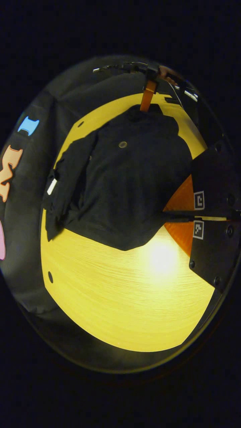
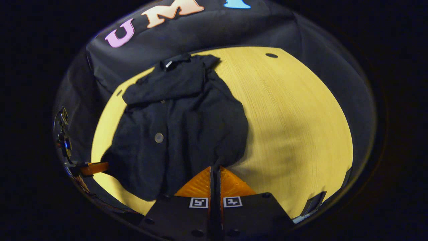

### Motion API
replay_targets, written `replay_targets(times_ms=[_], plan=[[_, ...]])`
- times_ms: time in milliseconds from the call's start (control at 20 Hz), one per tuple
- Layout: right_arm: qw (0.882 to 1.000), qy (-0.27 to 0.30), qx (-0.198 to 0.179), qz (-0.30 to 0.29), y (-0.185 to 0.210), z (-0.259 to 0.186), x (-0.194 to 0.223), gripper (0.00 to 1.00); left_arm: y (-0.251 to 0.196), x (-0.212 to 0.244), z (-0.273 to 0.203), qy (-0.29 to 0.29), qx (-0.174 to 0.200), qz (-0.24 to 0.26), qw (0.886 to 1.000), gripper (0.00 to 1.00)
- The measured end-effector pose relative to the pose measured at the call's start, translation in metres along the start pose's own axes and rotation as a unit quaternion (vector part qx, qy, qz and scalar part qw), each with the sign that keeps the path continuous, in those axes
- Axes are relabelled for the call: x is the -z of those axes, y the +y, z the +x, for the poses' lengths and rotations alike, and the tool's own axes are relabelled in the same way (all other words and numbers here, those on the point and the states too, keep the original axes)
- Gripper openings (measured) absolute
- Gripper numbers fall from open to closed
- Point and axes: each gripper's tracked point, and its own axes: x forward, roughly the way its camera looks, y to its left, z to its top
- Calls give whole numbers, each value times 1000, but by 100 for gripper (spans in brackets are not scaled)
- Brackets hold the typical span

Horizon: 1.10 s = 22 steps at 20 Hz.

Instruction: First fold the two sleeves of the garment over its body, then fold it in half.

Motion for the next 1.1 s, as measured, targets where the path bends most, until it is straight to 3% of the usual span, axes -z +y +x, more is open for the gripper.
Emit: replay_targets(times_ms=[300,450,900,1100], plan=[[995,-75,-51,-37,50,-28,-97,2,-15,-106,-27,-75,19,23,997,0],[990,-109,-68,-54,68,-36,-153,2,-18,-175,-31,-135,21,51,989,0],[974,-198,-66,-87,89,-6,-312,2,-25,-347,0,-269,24,67,961,0],[973,-212,-54,-80,90,31,-366,2,-14,-386,45,-291,7,70,954,0]])
